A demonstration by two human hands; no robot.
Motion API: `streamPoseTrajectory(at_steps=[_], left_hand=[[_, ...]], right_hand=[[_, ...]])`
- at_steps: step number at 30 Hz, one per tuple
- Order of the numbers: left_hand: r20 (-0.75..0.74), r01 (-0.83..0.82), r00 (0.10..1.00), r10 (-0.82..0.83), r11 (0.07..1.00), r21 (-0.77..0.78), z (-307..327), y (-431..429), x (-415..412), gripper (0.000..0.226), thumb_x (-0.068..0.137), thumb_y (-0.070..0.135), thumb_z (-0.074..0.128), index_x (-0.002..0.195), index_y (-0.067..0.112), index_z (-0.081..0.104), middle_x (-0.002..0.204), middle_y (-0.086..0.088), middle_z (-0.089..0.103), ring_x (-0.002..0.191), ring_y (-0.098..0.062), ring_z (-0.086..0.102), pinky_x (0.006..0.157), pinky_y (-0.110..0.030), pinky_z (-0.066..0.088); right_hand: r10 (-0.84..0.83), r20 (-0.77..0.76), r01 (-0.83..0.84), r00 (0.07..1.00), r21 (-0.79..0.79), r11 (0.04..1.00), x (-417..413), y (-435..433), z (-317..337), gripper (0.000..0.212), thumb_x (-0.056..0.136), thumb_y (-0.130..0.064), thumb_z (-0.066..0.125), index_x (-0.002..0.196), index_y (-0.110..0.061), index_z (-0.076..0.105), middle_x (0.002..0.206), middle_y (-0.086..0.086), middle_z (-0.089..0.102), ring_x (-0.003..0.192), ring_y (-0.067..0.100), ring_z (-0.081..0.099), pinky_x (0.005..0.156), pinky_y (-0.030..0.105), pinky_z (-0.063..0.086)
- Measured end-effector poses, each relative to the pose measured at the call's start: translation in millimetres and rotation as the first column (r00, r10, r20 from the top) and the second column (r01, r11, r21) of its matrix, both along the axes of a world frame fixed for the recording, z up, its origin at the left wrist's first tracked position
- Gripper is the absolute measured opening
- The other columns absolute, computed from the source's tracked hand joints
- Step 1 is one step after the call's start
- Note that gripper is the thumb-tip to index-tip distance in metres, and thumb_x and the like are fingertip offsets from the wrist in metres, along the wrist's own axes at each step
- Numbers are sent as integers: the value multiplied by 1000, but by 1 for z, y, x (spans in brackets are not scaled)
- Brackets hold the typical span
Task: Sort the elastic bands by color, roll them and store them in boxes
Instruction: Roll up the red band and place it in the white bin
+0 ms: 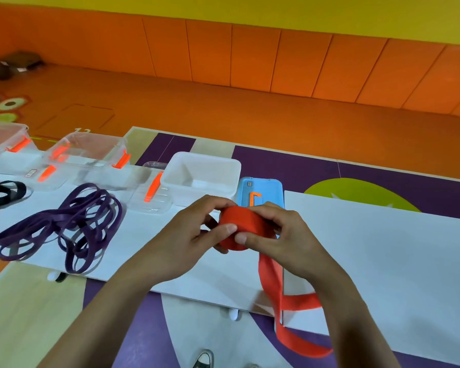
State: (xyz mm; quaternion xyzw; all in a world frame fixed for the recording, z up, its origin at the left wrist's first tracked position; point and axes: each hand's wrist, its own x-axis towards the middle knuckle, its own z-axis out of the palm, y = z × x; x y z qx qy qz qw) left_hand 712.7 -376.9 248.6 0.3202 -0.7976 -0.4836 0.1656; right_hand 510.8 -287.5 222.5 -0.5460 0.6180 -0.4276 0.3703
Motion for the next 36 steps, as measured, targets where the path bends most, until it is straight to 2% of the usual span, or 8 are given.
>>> streamPoseTrajectory(at_steps=[6,11,14,17,23,29,32,36], left_hand=[[-473,-121,826,306,917,381,-8,7,-15,35,95,27,61,127,12,59,126,-6,67,110,-30,71,85,-44,61],[-466,-33,802,373,807,590,-22,11,-16,44,91,22,71,128,4,55,132,-18,60,112,-37,69,90,-50,59],[-155,-135,967,203,921,365,-14,-1,-1,30,97,18,67,126,20,57,124,5,65,91,-23,75,83,-33,59],[171,-56,983,64,997,-52,3,-10,9,39,94,33,68,128,42,51,116,27,61,72,-11,64,64,-16,48],[251,163,961,-119,973,-161,28,-17,8,31,95,45,64,122,46,50,111,23,60,82,-11,66,75,-31,56],[-20,63,998,-65,994,-89,14,-2,13,34,98,51,52,128,36,45,100,29,63,86,-9,64,75,-19,47],[-252,-45,966,59,997,61,4,2,7,44,94,52,58,131,30,50,127,14,63,103,-21,69,94,-40,55],[-475,-75,851,226,946,315,-4,4,-4,44,89,40,65,128,20,58,127,-1,67,119,-25,67,95,-37,57]], right_hand=[[-111,234,150,966,-155,976,16,-8,-4,29,90,-38,72,113,-23,70,93,-3,73,82,21,69,78,29,55],[-99,135,113,986,-100,988,21,-8,-2,31,100,-45,54,124,-26,62,86,-18,65,71,6,60,70,18,48],[20,-96,-16,995,42,999,7,-5,4,29,97,-52,52,125,-45,53,100,-24,62,92,0,60,81,13,43],[118,-270,-85,956,134,987,2,-5,11,36,97,-57,56,130,-43,51,113,-18,59,106,6,58,91,29,51],[128,-292,-94,948,125,988,2,-1,25,53,82,-64,68,128,-41,57,115,-20,53,109,6,56,89,34,57],[-47,-149,30,988,-113,993,3,-3,21,37,78,-59,79,108,-39,73,125,-19,54,113,9,58,86,17,49],[-109,81,122,991,-191,974,12,-3,9,28,80,-49,76,101,-31,75,93,-9,71,81,14,65,74,29,52],[-213,297,283,931,-217,934,37,-8,0,25,82,-51,70,90,-27,71,61,-10,62,54,9,54,57,19,46]])
